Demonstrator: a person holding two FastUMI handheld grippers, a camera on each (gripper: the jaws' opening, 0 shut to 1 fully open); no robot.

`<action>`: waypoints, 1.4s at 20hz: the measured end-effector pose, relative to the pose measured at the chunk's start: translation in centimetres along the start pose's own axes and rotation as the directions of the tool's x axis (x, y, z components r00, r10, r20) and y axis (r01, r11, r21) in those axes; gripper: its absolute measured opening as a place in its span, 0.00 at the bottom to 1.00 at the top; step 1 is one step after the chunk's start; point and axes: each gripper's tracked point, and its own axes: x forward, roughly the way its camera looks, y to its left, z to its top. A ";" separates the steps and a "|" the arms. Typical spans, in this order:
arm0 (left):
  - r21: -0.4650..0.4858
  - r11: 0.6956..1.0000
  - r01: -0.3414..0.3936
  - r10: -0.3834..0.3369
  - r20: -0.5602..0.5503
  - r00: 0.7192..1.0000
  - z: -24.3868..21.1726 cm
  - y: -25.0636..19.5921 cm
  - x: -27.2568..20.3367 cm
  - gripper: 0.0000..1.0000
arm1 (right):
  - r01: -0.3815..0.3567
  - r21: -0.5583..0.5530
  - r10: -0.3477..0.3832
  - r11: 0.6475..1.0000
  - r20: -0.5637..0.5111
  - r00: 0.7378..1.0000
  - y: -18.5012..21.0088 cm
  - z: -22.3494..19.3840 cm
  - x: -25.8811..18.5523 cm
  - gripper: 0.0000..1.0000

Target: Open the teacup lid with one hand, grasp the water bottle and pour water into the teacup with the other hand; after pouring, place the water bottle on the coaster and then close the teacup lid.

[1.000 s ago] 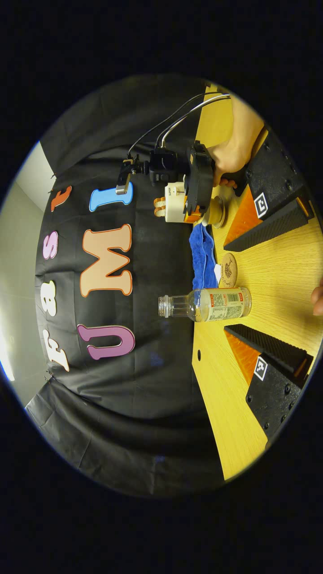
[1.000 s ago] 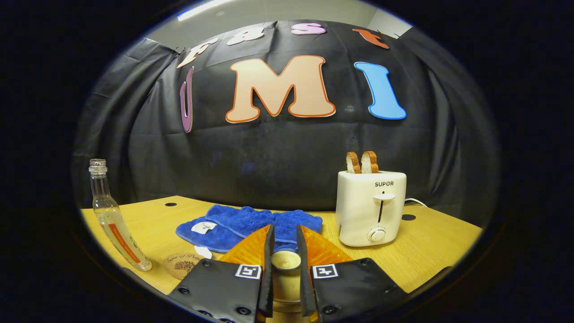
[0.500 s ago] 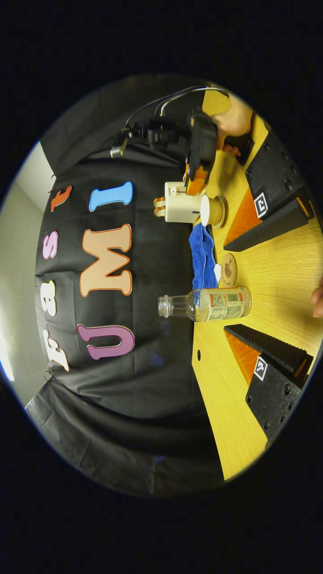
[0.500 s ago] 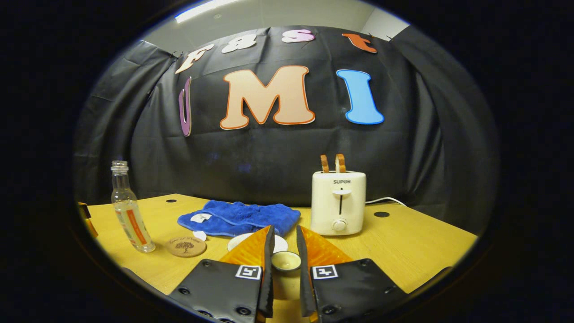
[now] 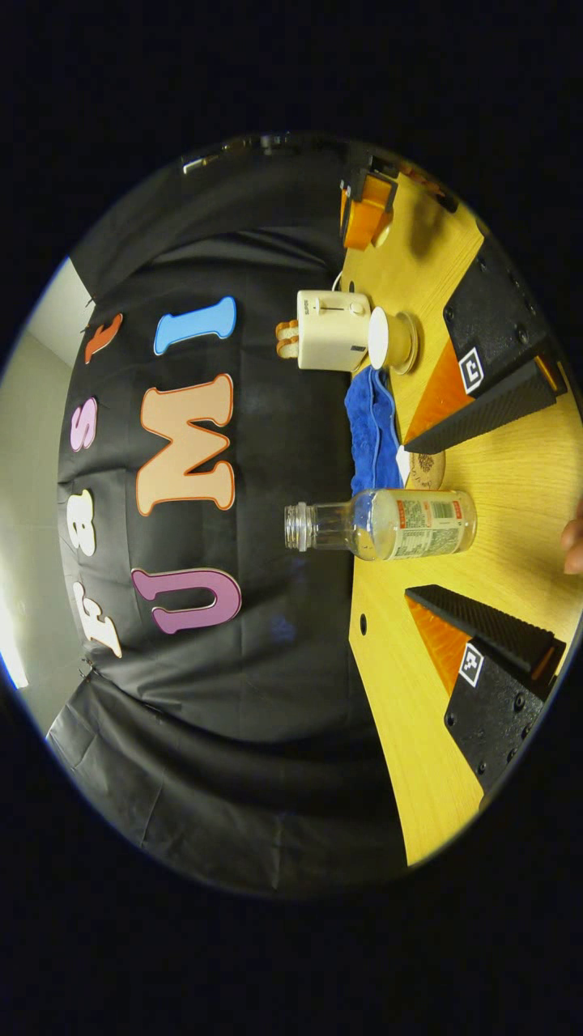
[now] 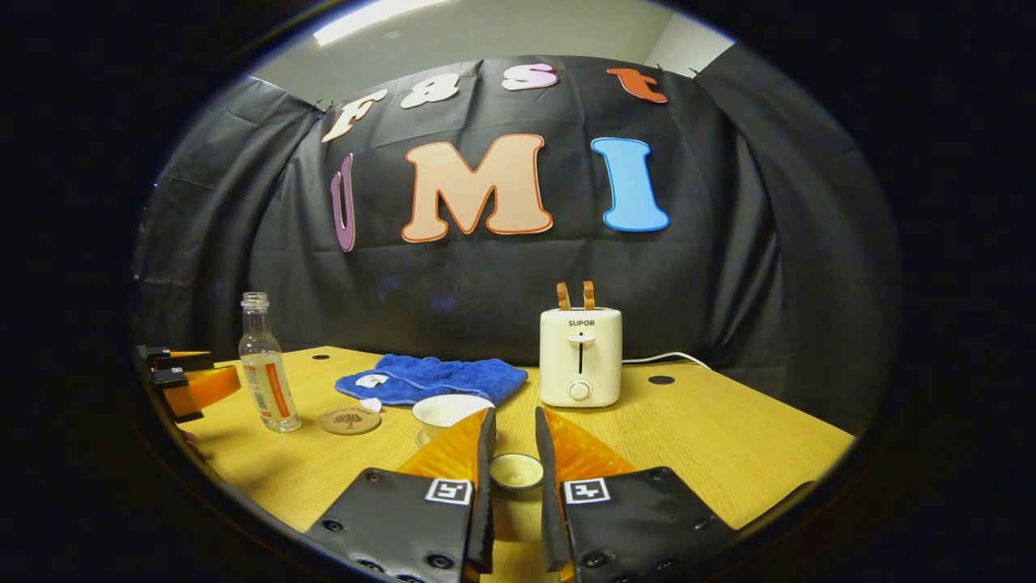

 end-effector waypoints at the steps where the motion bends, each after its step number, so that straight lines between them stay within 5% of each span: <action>1: 0.001 1.000 -0.002 0.002 -0.005 1.000 0.0 0.2 0.8 0.95 | 0.001 0.000 -0.001 1.000 0.000 1.000 0.0 0.1 0.0 0.27; 18: 0.002 0.999 0.044 -0.044 -0.005 0.999 -0.1 0.6 10.4 0.94 | 0.003 0.000 -0.003 1.000 -0.002 1.000 0.1 0.1 -0.1 0.27; 20: 0.002 0.999 0.037 -0.037 -0.007 0.999 -0.1 0.8 10.3 0.76 | 0.002 0.000 -0.002 1.000 -0.002 1.000 0.1 0.1 -0.1 0.27; 28: 0.028 0.999 0.046 -0.045 -0.026 0.999 -0.4 0.4 10.5 0.71 | 0.003 0.000 -0.003 1.000 -0.004 1.000 -0.1 0.1 -0.8 0.27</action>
